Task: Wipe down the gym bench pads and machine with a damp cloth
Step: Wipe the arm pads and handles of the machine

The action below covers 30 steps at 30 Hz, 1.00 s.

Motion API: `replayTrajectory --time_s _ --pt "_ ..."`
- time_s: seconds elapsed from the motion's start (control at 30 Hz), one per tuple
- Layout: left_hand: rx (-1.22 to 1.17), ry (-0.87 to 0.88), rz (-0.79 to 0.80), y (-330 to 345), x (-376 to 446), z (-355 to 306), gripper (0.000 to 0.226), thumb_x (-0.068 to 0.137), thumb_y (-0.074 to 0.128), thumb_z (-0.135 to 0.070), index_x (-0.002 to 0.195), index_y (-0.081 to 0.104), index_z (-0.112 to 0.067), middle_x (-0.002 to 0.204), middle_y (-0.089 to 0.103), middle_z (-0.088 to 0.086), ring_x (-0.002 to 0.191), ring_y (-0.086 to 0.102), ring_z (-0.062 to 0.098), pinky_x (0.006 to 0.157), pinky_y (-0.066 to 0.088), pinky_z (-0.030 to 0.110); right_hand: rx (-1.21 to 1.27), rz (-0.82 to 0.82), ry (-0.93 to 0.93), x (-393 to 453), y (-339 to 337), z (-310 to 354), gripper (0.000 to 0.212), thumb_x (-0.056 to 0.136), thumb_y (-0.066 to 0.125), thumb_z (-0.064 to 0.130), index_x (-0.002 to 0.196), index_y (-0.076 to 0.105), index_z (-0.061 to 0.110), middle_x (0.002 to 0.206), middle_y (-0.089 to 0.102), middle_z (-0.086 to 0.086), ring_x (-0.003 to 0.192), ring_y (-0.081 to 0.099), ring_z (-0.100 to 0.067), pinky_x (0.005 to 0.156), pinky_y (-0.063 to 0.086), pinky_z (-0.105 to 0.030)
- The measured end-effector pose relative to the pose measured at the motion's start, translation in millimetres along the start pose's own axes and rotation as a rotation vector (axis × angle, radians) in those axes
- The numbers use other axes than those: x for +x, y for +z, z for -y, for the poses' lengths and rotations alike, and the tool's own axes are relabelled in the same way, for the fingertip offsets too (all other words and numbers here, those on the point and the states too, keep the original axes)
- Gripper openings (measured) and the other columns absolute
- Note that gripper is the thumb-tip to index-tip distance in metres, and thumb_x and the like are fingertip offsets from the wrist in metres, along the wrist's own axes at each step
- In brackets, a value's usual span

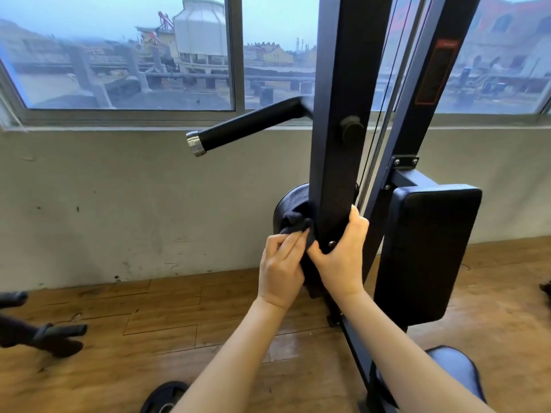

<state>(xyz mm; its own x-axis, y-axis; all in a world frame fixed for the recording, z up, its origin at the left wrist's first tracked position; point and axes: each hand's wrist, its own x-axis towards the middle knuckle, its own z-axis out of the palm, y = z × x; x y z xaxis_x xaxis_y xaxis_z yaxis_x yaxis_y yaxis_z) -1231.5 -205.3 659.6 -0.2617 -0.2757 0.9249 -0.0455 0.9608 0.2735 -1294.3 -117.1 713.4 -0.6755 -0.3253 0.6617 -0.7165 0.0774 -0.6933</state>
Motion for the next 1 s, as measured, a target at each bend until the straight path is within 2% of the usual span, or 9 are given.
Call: replayTrajectory --time_s 0.1,0.23,0.43,0.53,0.6,0.63,0.73,0.83,1.0 --pt "0.035 0.018 0.051 -1 -13 5 0.026 0.088 0.054 -0.002 0.109 0.068 0.002 0.103 0.069 0.009 0.09 0.052 0.021 0.076 0.056 0.036 0.018 0.056 -0.014 -4 -4 -1 0.082 0.07 0.078 0.007 0.138 0.033 0.004 0.114 0.036 0.001 0.104 0.036 0.013 0.082 0.034 0.001" --pt "0.057 0.04 0.171 -10 -26 7 0.033 0.082 0.049 -0.001 0.106 0.071 -0.001 0.1 0.07 0.006 0.089 0.048 0.019 0.075 0.055 0.032 0.028 0.06 -0.012 -7 -2 0 0.082 0.07 0.075 0.002 0.139 0.031 0.005 0.119 0.033 0.003 0.109 0.032 0.018 0.082 0.033 0.003" --pt "0.082 -0.003 0.436 -28 -43 10 0.048 0.058 0.08 0.009 0.101 0.074 -0.012 0.096 0.072 -0.003 0.086 0.045 0.01 0.073 0.053 0.019 0.031 -0.034 0.044 -4 1 10 0.068 0.077 0.074 0.022 0.134 0.038 0.012 0.114 0.037 0.008 0.105 0.045 -0.009 0.075 0.041 -0.007" --pt "-0.082 -0.373 0.088 -44 -19 -7 0.037 0.075 0.059 0.015 0.102 0.072 -0.007 0.094 0.068 0.002 0.087 0.053 0.003 0.085 0.04 0.003 0.069 -0.017 0.039 -10 3 9 0.07 0.075 0.076 0.019 0.133 0.038 0.012 0.115 0.037 0.008 0.106 0.045 -0.009 0.078 0.042 -0.008" --pt "-0.133 -0.595 -0.184 -53 15 -16 0.034 0.085 0.052 0.012 0.108 0.068 -0.008 0.096 0.062 -0.001 0.086 0.054 -0.003 0.084 0.036 -0.002 0.053 -0.018 0.041 -15 6 10 0.071 0.074 0.077 0.016 0.133 0.039 0.009 0.115 0.038 0.006 0.106 0.043 -0.009 0.078 0.038 -0.001" --pt "-0.155 -0.638 -0.227 -56 33 -17 0.033 0.088 0.051 0.009 0.11 0.067 -0.01 0.099 0.061 -0.005 0.089 0.053 -0.007 0.084 0.036 -0.002 0.031 -0.023 0.036 -18 10 12 0.071 0.074 0.077 0.015 0.133 0.039 0.007 0.115 0.037 0.006 0.105 0.042 -0.009 0.078 0.036 0.001" --pt "-0.105 -0.426 -0.09 -60 67 -14 0.03 0.089 0.048 0.0 0.108 0.069 -0.011 0.103 0.062 -0.008 0.096 0.05 -0.003 0.09 0.035 0.001 -0.022 -0.028 0.015 -26 17 20 0.074 0.074 0.077 0.016 0.135 0.037 0.003 0.115 0.037 0.004 0.104 0.041 -0.008 0.074 0.036 0.0" --pt "0.014 -0.267 0.045 -58 56 6 0.03 0.083 0.053 -0.001 0.106 0.071 -0.006 0.106 0.066 0.007 0.103 0.05 0.011 0.093 0.039 0.011 -0.031 -0.03 0.023 -30 20 25 0.074 0.075 0.077 0.016 0.135 0.037 0.001 0.117 0.044 -0.005 0.106 0.041 -0.01 0.075 0.034 -0.002" --pt "0.066 -0.519 0.264 -71 8 31 0.045 0.077 0.058 0.017 0.113 0.069 -0.008 0.108 0.067 0.004 0.104 0.057 0.023 0.089 0.047 0.027 -0.02 -0.039 0.016 -28 16 24 0.072 0.074 0.077 0.014 0.134 0.038 0.001 0.111 0.046 -0.01 0.095 0.047 -0.016 0.077 0.034 0.004"
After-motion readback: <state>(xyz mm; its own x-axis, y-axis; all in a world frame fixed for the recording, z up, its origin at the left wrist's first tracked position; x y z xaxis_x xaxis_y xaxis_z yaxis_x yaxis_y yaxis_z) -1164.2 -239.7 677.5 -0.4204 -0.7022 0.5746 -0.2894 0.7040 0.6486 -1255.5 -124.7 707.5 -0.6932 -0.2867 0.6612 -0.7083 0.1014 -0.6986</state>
